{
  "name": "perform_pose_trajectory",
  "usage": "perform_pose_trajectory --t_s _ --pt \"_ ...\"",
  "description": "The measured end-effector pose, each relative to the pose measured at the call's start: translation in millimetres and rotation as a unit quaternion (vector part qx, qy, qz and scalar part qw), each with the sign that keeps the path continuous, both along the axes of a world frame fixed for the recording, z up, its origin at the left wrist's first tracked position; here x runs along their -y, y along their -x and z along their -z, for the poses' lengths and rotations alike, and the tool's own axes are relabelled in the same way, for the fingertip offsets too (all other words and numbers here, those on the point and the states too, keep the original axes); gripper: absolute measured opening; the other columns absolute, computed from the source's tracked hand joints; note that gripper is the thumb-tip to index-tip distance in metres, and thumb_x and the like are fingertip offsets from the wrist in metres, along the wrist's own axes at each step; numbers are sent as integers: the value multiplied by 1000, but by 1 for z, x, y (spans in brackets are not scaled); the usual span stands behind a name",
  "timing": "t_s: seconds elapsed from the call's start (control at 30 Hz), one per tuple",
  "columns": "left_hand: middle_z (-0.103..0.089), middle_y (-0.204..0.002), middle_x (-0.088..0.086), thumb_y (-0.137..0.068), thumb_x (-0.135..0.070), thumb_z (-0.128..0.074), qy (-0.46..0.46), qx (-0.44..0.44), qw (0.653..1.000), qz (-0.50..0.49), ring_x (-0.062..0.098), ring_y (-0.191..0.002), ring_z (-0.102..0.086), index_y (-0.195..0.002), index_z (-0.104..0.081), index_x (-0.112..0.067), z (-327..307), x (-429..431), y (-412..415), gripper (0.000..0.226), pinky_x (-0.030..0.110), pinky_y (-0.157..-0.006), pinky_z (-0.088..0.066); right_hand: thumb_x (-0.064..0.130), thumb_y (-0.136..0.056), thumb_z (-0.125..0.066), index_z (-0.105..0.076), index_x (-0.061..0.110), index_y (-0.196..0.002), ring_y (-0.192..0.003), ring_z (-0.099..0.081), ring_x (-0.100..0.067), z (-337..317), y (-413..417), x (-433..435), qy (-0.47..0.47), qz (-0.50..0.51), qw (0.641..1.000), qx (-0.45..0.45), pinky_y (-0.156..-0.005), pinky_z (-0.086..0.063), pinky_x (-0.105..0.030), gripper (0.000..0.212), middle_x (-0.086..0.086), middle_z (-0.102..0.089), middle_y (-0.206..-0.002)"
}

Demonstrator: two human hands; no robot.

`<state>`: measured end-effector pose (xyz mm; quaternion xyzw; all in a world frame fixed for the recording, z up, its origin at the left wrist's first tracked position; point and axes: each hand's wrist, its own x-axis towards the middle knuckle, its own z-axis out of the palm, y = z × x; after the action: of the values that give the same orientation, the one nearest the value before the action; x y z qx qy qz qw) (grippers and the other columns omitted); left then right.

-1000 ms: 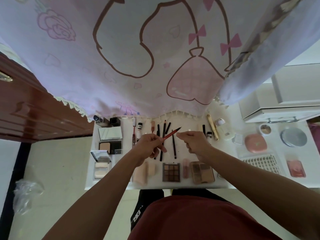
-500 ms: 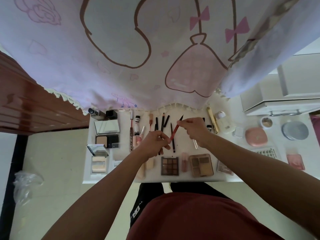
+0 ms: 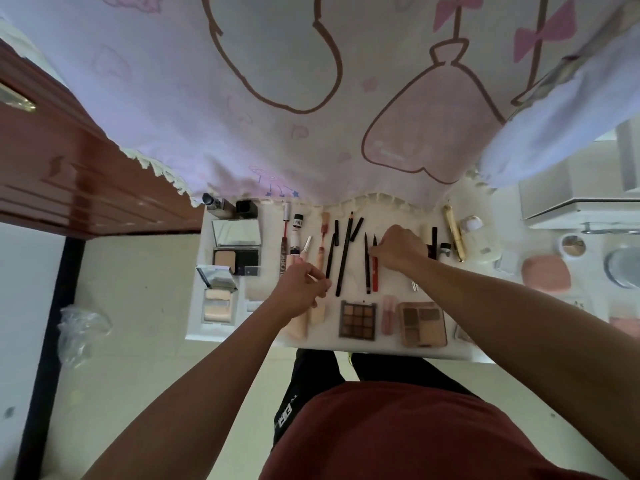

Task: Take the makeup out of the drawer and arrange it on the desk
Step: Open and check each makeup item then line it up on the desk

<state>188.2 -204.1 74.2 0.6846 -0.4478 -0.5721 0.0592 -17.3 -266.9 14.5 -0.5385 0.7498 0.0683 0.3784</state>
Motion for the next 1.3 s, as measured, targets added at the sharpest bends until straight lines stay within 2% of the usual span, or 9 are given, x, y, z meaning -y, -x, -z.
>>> perform_pose_trajectory --t_s 0.13,0.2,0.3,0.4,0.5,0.73,0.93,1.13,1.3 --pt "-69 -87 14 -92 -17 -63 2 2 1000 -16 16 -59 -57 -101 -60 -4 0 -2 -4 16 13 -40 -38 39 -85 -67 -51 11 -69 -62 -56 -21 -1 4 2 -13 18 1000 18 -52 -40 -24 36 -3 -56 -67" --pt "-68 -86 13 -92 -17 -63 3 0 1000 -19 16 -60 -57 -100 -61 -4 0 -1 -5 15 13 -40 -38 32 -92 -55 -47 9 -65 -59 -52 -21 -1 10 7 -12 57 996 61 -54 -39 -26 36 -5 -52 -64" --pt "-68 -87 15 -92 -16 -63 5 -2 1000 -24 16 -61 -57 -99 -61 -3 0 -1 -8 15 13 -40 -39 12 -96 -43 -60 -4 -83 -72 -57 -27 -1 20 21 -2 117 988 102 -66 -51 -37 27 -17 -61 -84" --pt "-69 -89 16 -92 -16 -62 2 -2 1000 -31 16 -60 -57 -99 -60 -4 1 -1 -9 15 13 -40 -39 3 -91 -57 -72 2 -109 -89 -66 -23 -1 28 33 55 146 982 108 -82 -57 -37 23 -11 -71 -105" --pt "-69 -89 15 -92 -16 -62 1 0 1000 -29 17 -59 -57 -99 -60 -4 1 1 -9 15 14 -41 -40 5 -87 -68 -75 11 -104 -102 -66 -20 -1 28 42 97 123 982 103 -89 -53 -29 20 -4 -72 -112" --pt "-71 -88 12 -91 -20 -64 -1 2 1000 -31 17 -62 -60 -95 -61 -11 0 0 -10 11 19 -48 -42 5 -85 -70 -73 11 -107 -103 -65 -22 24 17 49 113 56 990 59 -83 -47 -22 23 -7 -70 -114" --pt "-71 -87 13 -90 -20 -65 -12 -1 999 -42 18 -61 -60 -96 -61 -12 4 -6 -15 11 25 -51 -45 7 -85 -67 -66 9 -118 -105 -59 -30 35 18 46 160 -59 985 20 -89 -49 -35 33 -13 -60 -117" --pt "-71 -86 11 -90 -20 -65 -6 4 999 -40 17 -60 -60 -90 -59 -16 4 -1 -13 7 25 -51 -44 14 -81 -75 -67 9 -111 -99 -60 -26 30 22 46 160 -42 985 42 -78 -43 -27 32 -9 -61 -112" --pt "-70 -84 11 -90 -16 -64 0 -10 999 -36 18 -59 -59 -95 -61 -9 1 9 -6 10 25 -51 -43 8 -85 -67 -69 7 -109 -101 -62 -26 15 30 42 175 -10 982 74 -87 -50 -33 23 -9 -65 -111"
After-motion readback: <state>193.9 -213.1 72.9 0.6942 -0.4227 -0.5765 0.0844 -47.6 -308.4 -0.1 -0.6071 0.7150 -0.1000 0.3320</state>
